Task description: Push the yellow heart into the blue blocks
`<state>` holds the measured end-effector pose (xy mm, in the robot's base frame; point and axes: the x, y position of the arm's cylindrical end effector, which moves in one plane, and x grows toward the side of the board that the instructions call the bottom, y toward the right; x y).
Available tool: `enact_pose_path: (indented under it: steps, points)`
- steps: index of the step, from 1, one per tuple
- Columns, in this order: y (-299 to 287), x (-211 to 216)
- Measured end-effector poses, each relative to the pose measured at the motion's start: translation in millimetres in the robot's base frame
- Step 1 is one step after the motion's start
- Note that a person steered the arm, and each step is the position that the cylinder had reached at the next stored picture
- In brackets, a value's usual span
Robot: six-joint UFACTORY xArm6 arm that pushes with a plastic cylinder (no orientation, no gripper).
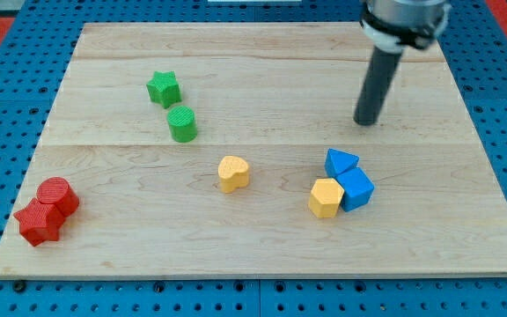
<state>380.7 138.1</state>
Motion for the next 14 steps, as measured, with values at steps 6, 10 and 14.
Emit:
enact_pose_path:
  steps: [6, 10, 14]
  points:
    - [-143.6, -14.2]
    - [-210.2, 97.7]
    - [-124.3, 115.1]
